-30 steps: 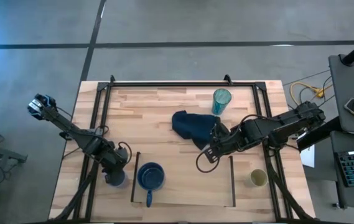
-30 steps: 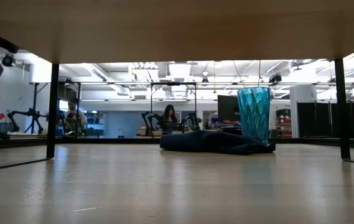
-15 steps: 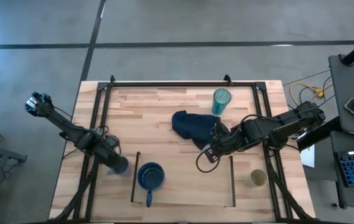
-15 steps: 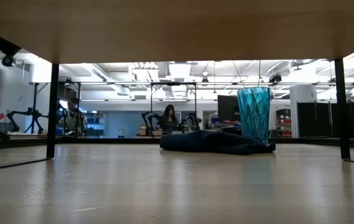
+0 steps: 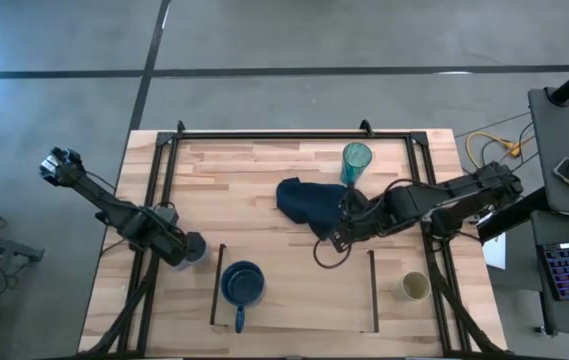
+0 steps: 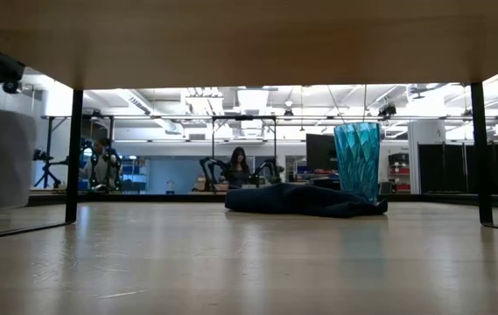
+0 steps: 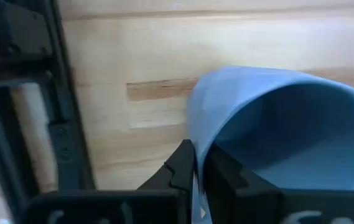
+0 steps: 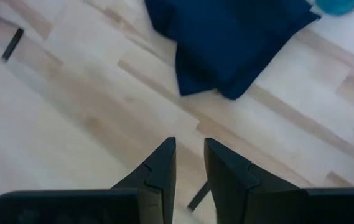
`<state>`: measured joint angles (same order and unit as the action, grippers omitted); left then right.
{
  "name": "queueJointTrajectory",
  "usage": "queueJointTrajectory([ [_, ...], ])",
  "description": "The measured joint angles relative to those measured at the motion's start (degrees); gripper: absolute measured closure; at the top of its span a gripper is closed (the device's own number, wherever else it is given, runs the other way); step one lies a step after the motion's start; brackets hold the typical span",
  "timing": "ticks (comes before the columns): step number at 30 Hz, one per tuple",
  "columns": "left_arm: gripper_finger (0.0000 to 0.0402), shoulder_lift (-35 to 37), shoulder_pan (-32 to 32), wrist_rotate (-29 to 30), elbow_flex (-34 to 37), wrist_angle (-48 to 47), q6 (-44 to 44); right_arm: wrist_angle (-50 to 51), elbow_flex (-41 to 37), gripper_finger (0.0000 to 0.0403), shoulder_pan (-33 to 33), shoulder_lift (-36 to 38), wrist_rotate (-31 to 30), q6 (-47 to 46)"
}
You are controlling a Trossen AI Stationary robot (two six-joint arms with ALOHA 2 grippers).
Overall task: Stack small to large cups/mugs on shelf
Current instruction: Put the light blue mug on the shelf
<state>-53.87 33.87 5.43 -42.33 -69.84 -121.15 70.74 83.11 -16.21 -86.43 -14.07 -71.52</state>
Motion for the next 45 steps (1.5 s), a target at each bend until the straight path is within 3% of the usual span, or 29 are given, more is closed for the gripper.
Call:
queueJointTrajectory([
  [11,0.0398,-0.2,-0.1,-5.3,-0.1,0.7,-7.9,-2.7,0.0,0.0326,9.8,0.0,0.9,19.9],
  [19,0.0398,-2.4,-2.5,-4.1,-1.0,0.3,-8.8,-11.8,0.0,0.0326,17.3,0.0,8.6,35.0],
  [32,0.0393,-5.1,-2.5,-4.9,-0.3,2.8,-8.6,-12.7,0.0,0.0326,19.1,0.0,10.2,37.5],
  [45,0.0314,-4.3,-2.4,-3.7,-1.9,2.7,-7.0,-12.8,0.0,0.0326,19.1,0.0,10.2,36.4],
])
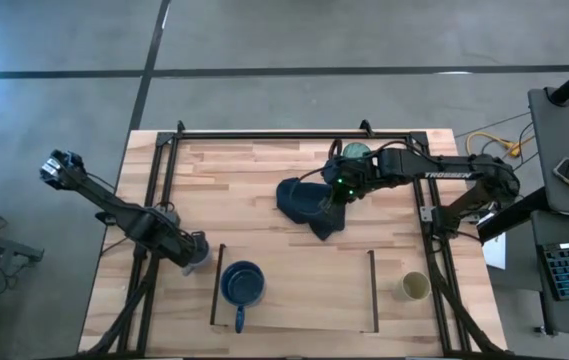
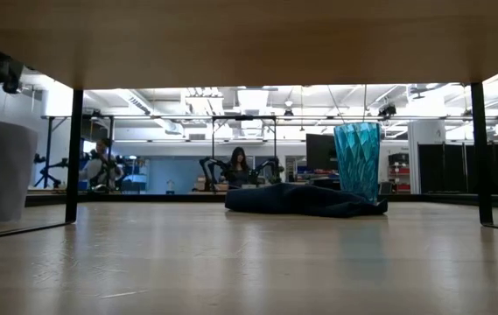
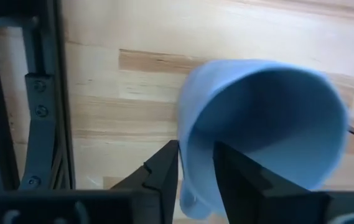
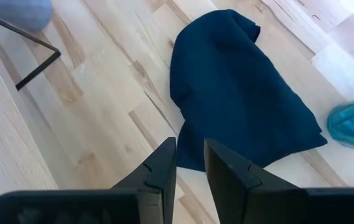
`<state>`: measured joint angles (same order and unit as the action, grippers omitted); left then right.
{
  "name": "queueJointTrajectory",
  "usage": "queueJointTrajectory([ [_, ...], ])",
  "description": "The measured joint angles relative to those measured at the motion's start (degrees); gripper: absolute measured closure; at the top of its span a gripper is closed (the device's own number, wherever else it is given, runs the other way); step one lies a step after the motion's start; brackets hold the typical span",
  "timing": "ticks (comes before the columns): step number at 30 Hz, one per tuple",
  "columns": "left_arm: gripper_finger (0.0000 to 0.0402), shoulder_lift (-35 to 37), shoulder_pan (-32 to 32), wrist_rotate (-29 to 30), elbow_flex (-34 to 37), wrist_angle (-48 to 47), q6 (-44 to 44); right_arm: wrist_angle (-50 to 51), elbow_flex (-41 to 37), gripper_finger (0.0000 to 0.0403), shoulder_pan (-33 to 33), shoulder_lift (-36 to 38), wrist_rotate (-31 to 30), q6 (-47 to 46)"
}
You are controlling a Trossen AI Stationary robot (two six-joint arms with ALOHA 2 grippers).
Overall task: Stack small to large cups/mugs on shelf
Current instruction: Put the light blue mug on the shelf
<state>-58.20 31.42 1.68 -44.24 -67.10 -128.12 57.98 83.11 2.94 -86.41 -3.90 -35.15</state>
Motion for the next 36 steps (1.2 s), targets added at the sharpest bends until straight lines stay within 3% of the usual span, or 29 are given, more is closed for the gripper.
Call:
queueJointTrajectory([
  [7,0.0306,0.7,0.0,3.2,-2.7,-5.6,9.2,0.0,0.0,0.0326,0.0,0.0,0.0,-1.1],
  [16,0.0305,2.5,0.0,3.4,-0.9,-6.9,21.8,0.0,0.0,0.0326,0.0,0.0,-0.1,-4.7],
  [36,0.0305,3.1,0.0,7.1,-0.2,-4.9,31.5,0.0,0.0,0.0326,0.0,0.0,-0.1,-10.0],
])
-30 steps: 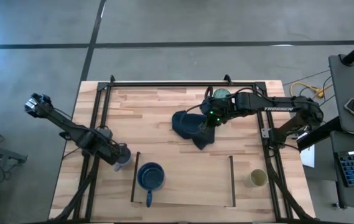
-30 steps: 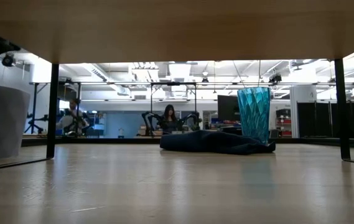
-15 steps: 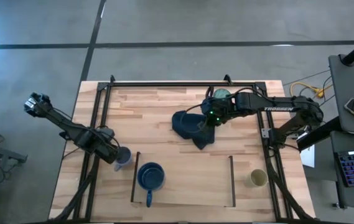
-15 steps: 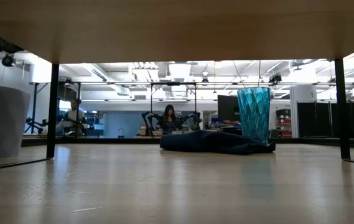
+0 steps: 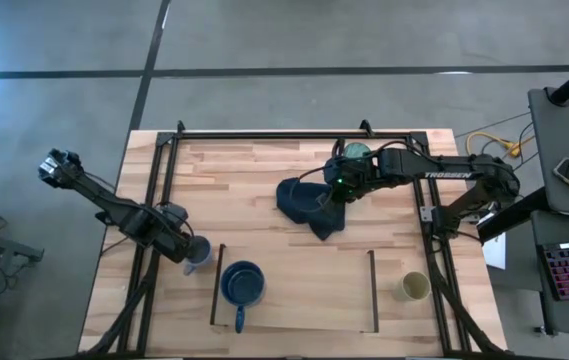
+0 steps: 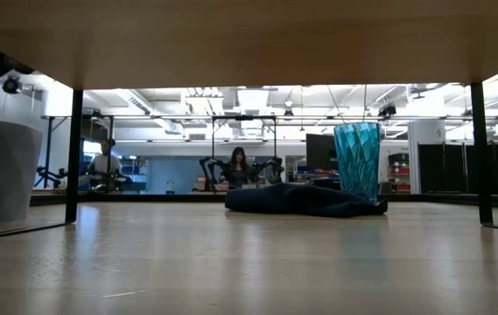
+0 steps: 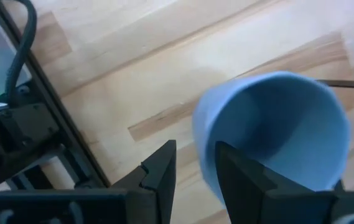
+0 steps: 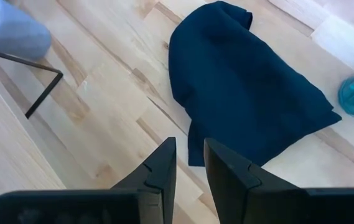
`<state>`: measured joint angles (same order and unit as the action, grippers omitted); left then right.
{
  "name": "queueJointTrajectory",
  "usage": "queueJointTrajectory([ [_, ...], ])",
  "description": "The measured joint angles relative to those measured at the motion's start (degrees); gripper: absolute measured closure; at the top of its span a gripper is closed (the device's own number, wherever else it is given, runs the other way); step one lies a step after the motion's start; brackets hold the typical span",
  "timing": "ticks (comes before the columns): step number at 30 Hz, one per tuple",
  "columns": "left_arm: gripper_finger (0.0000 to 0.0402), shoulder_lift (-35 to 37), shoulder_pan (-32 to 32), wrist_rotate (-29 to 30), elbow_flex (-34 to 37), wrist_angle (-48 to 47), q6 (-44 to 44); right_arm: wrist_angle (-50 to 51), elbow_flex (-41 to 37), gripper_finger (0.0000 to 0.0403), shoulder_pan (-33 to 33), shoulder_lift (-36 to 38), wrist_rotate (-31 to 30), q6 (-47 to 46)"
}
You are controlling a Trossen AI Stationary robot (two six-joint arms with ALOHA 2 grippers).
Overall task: Stack small to large cups/mugs on shelf
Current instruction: Put the light blue mug on the shelf
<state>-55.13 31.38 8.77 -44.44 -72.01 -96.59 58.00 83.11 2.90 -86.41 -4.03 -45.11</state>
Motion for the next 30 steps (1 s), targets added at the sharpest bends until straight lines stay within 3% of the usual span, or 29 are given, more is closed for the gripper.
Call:
queueJointTrajectory([
  [16,0.031,-0.4,0.0,-0.8,4.4,7.1,2.8,0.0,0.0,0.0326,0.0,0.0,0.0,-1.0],
  [26,0.0388,-0.3,0.0,-1.3,6.4,9.5,3.1,0.0,0.0,0.0326,0.0,0.0,-0.4,-1.0],
  [30,0.0393,-0.5,0.0,-1.8,7.0,10.6,1.4,0.0,0.0,0.0326,0.0,0.0,-0.5,-1.0],
])
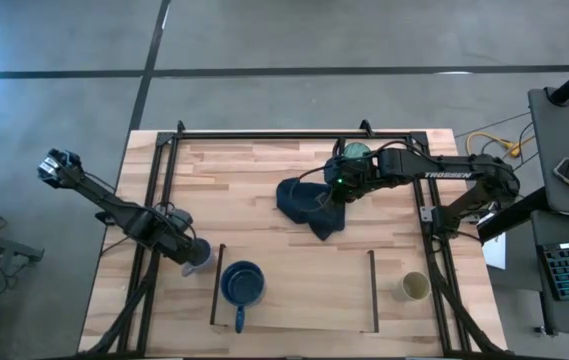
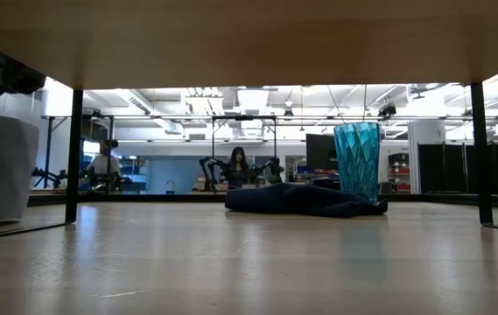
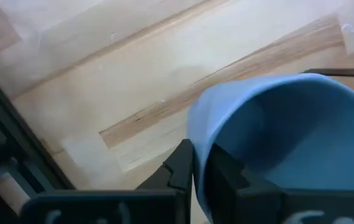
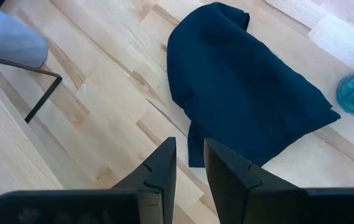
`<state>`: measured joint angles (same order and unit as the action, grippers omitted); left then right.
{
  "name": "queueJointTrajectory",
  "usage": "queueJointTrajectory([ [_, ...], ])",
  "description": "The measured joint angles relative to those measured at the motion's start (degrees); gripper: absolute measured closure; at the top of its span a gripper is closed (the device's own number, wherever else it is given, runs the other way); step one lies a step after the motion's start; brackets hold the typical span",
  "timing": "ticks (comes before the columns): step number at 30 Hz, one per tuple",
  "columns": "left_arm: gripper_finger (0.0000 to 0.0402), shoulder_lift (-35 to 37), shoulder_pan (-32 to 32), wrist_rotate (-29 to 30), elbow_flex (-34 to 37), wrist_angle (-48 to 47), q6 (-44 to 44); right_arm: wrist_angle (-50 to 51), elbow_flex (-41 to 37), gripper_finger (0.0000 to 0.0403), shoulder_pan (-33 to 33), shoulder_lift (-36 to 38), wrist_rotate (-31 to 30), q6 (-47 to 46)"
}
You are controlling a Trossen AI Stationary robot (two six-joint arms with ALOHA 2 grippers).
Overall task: Stack small to large cups/mugs on shelf
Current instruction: Put the light blue mug on the shelf
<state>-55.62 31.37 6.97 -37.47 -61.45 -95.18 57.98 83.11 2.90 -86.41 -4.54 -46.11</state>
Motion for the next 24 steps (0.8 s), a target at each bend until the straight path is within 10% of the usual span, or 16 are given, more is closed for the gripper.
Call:
queueJointTrajectory([
  [15,0.0399,0.2,0.0,-2.4,-3.5,-2.1,-14.0,0.0,0.0,0.0326,0.0,0.0,0.0,2.9],
  [24,0.04,1.0,-0.4,2.1,-17.0,-23.1,-15.5,-0.1,0.0,0.0326,0.0,0.0,-0.8,4.8],
])
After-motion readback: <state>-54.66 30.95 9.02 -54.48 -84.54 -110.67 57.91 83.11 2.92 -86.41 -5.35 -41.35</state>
